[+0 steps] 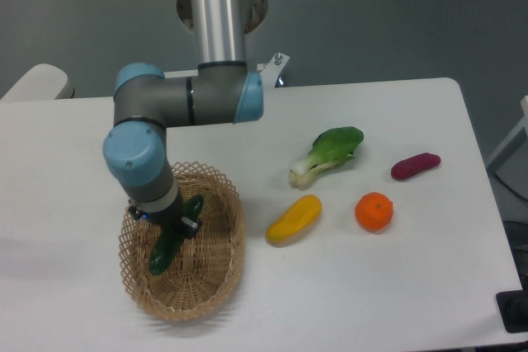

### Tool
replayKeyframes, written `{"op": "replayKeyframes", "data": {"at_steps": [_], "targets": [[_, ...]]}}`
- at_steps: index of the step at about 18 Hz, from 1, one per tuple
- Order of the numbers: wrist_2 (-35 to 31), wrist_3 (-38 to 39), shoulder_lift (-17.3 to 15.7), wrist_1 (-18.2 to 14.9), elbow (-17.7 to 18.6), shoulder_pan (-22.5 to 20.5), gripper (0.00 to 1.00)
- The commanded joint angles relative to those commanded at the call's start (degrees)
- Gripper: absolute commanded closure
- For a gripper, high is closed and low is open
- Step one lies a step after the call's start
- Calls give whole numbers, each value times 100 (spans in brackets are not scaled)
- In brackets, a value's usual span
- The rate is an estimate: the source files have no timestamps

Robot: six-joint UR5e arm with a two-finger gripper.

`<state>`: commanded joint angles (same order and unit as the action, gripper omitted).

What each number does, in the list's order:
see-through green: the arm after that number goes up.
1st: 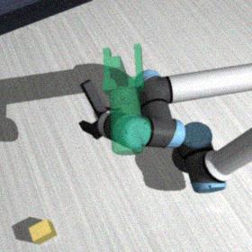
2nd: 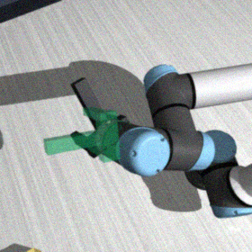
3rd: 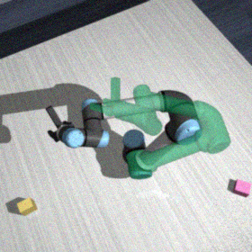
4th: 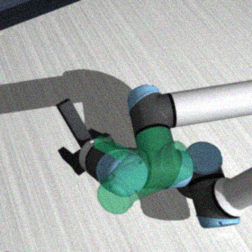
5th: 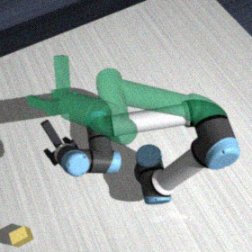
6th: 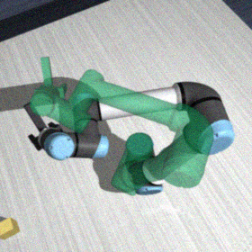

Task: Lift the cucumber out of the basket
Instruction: 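Lift the green cucumber up out of the basket, then carry the held cucumber away from the basket toward the yellow pepper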

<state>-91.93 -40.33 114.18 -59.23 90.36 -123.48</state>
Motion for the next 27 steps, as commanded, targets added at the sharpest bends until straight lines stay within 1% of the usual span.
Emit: {"op": "replayKeyframes", "data": {"at_steps": [1,5,7,9,12,15,17,20,27], "targets": [[0,-140,-9,-105,-123,-123,85],[0,-756,-18,-790,-633,-545,85],[0,-1054,-36,-914,-765,-756,85],[0,-1379,-62,-959,-792,-976,85],[0,-1802,-185,-1011,-713,-1266,85],[0,-2153,-238,-1143,-722,-1512,85],[0,-2321,-255,-1161,-722,-1618,85],[0,-2471,-255,-1161,-722,-1697,85],[26,-2497,-255,-1161,-774,-1697,85]]}}
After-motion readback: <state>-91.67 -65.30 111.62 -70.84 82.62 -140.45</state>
